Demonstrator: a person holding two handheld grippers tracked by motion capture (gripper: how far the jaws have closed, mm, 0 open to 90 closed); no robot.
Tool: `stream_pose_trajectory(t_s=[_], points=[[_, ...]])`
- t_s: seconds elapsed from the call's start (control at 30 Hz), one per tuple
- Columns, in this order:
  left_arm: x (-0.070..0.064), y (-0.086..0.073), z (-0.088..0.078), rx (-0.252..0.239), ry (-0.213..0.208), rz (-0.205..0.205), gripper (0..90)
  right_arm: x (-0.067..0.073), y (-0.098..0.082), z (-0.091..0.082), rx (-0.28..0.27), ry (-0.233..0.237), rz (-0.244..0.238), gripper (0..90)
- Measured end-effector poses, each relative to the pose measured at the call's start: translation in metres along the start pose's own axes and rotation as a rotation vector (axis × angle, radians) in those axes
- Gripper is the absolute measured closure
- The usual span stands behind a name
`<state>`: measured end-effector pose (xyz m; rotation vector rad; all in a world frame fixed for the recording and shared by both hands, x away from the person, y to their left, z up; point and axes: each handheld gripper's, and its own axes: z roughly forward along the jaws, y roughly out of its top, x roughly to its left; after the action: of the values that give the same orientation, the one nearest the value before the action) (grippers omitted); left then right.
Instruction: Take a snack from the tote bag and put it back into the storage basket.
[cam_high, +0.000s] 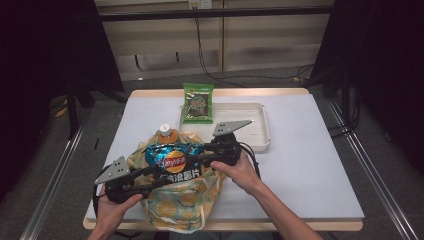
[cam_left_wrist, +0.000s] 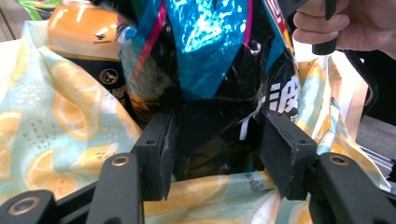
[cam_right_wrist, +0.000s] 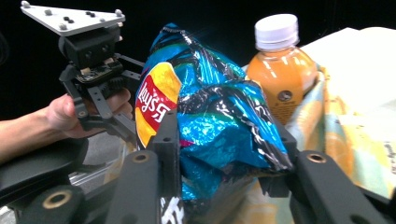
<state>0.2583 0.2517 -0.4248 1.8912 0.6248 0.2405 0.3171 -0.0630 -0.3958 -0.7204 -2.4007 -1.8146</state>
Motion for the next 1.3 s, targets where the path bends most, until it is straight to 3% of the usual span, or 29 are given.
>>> stream_pose_trajectory(t_s=[0.1,0.17,0.43,0.63,0.8,1.3], points=[[-0.002,0.001,-0.001,0.001,0.01,-0.006,49.0,0.003,0.0,-0.001,-0.004,0.012,-0.012,68.9],[-0.003,0.0,-0.001,-0.01,-0.017,-0.007,49.5,0.004,0.001,-0.002,-0.006,0.019,-0.021,75.3],[-0.004,-0.008,-0.002,-0.023,-0.027,-0.046,37.9,0.007,0.001,-0.003,-0.018,0.009,-0.031,83.6],[-0.005,-0.009,-0.002,-0.005,-0.006,-0.037,30.3,0.009,0.003,-0.006,-0.049,0.016,-0.043,85.4],[-0.005,-0.008,-0.003,-0.025,-0.004,-0.043,26.4,0.015,0.009,-0.009,-0.071,0.0,-0.045,85.8],[-0.005,-0.008,-0.002,-0.013,0.01,-0.021,23.3,0.022,0.039,-0.024,-0.167,-0.016,-0.071,86.2]])
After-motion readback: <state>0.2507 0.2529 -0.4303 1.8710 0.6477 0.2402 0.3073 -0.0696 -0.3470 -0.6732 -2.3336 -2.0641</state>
